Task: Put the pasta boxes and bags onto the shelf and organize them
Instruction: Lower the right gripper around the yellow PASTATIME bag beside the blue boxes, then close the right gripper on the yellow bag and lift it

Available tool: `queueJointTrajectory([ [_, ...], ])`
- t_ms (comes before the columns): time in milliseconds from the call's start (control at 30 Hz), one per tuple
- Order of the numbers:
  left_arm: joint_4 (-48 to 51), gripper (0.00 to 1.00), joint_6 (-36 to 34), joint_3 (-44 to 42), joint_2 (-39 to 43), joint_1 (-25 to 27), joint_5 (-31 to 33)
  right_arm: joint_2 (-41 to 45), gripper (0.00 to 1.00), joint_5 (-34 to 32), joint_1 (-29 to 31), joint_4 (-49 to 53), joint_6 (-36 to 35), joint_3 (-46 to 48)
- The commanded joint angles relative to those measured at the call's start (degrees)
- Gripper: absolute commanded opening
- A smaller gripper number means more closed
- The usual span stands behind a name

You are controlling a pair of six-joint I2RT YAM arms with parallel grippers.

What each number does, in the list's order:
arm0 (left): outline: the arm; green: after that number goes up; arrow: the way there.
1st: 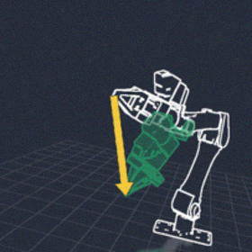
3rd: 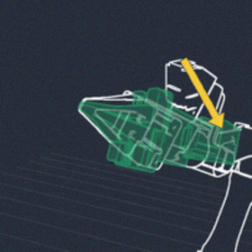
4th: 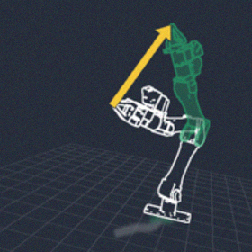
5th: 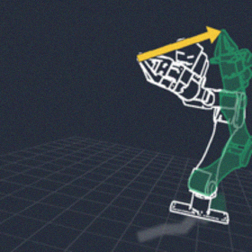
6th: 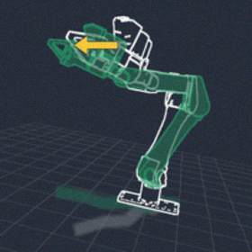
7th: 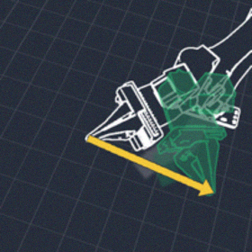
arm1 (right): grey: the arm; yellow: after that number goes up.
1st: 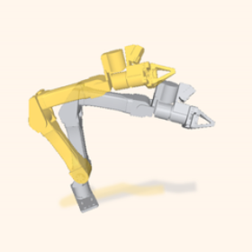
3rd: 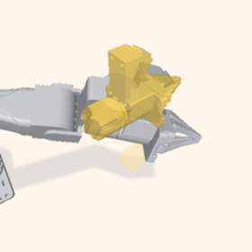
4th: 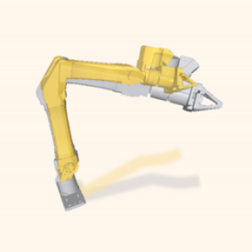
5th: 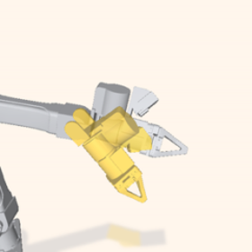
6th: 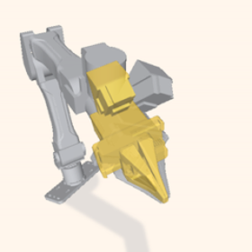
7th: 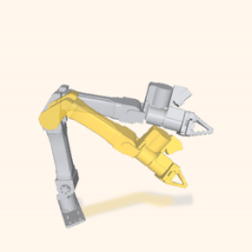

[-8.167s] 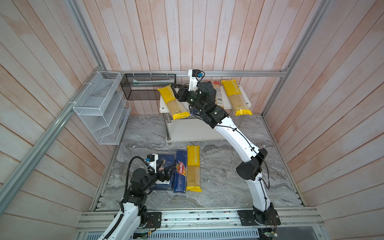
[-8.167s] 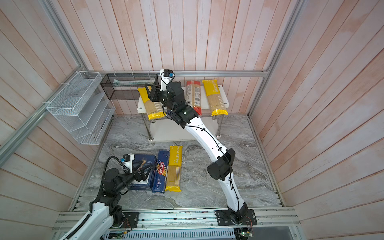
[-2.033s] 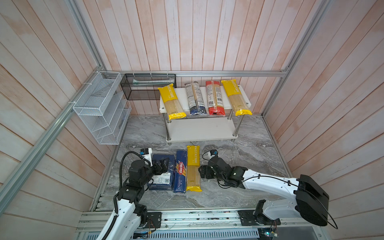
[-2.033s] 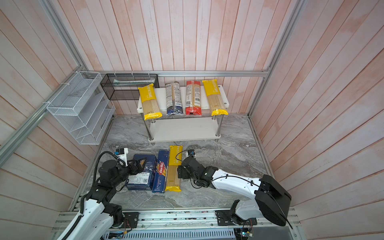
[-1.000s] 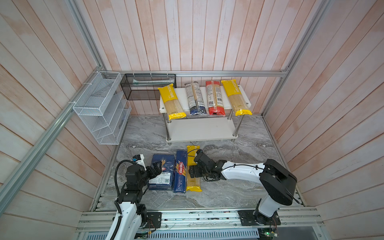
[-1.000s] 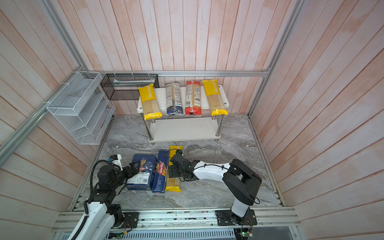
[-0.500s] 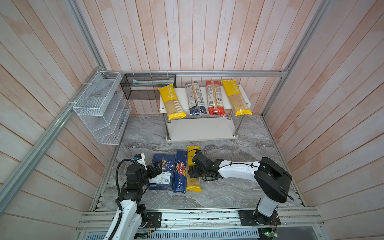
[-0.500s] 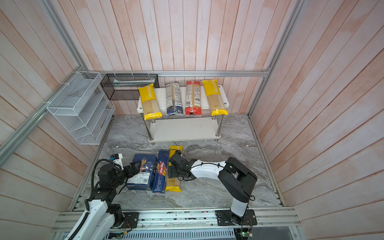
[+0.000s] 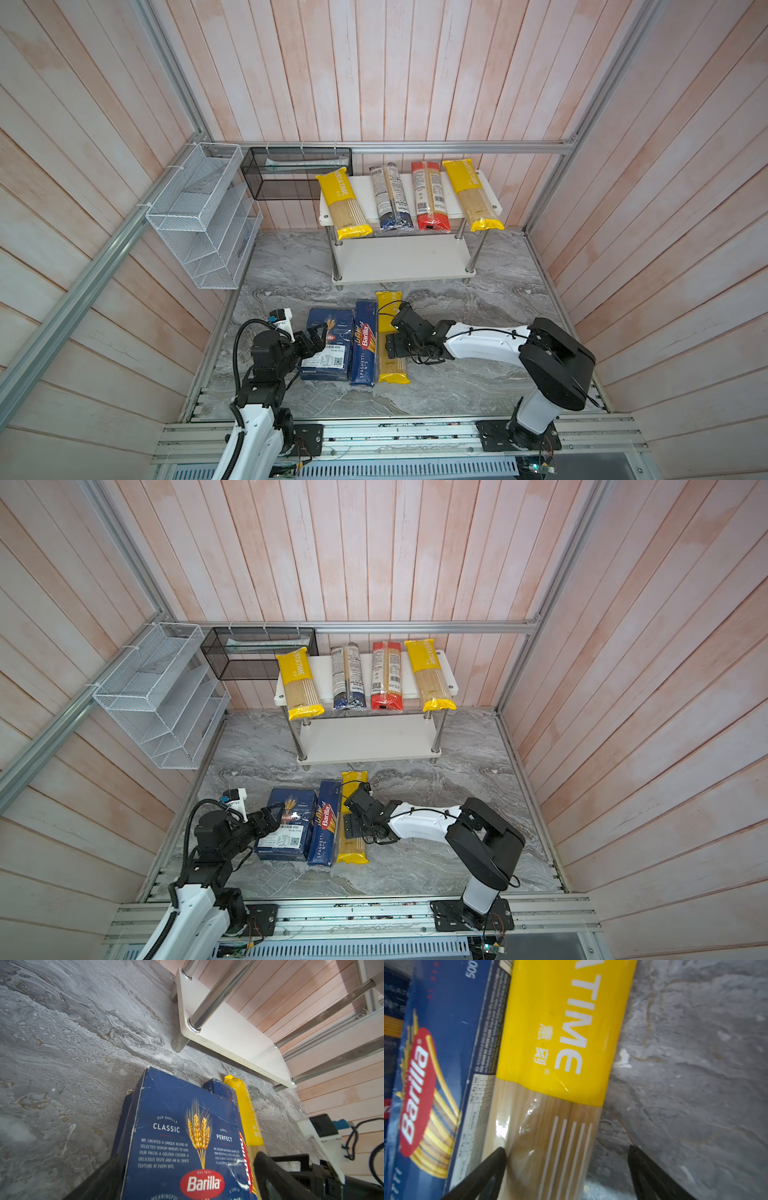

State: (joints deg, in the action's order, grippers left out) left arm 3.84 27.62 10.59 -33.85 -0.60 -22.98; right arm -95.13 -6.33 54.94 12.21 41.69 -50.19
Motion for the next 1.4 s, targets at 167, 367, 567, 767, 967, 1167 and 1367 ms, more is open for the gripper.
queueJointTrajectory([
  [167, -1.0, 1.0, -0.7, -0.7, -0.8, 0.7, -6.7, 8.0, 0.93, -2.0, -5.4, 7.3, -1.1, 6.7],
  [367, -1.7, 1.0, -1.1, -1.0, -0.6, 0.7, -8.1, 15.9, 0.93, 2.3, -5.7, 5.1, -9.7, 7.1],
  [567, -1.5, 1.0, -1.0, -1.2, 0.1, 0.7, -8.0, 16.7, 0.93, 0.0, -5.3, 7.8, -11.0, 2.6],
  [767, -1.5, 1.0, -0.8, -1.3, 0.7, 0.7, -7.7, 11.9, 0.94, -0.5, -3.2, 7.0, -11.7, 0.1],
  [967, -2.1, 1.0, -1.1, -1.3, 0.0, 0.7, -8.5, 5.0, 0.98, 1.3, -3.0, 7.0, -13.6, -1.9],
  [1167, -2.2, 1.0, -1.1, -1.3, -0.2, 0.7, -8.9, 2.1, 0.98, 1.9, -2.4, 5.6, -13.8, -2.9],
  [1367, -2.1, 1.0, -1.1, -1.2, -0.4, 0.8, -8.6, 0.0, 0.98, 1.5, -1.6, 5.4, -13.1, -2.8],
])
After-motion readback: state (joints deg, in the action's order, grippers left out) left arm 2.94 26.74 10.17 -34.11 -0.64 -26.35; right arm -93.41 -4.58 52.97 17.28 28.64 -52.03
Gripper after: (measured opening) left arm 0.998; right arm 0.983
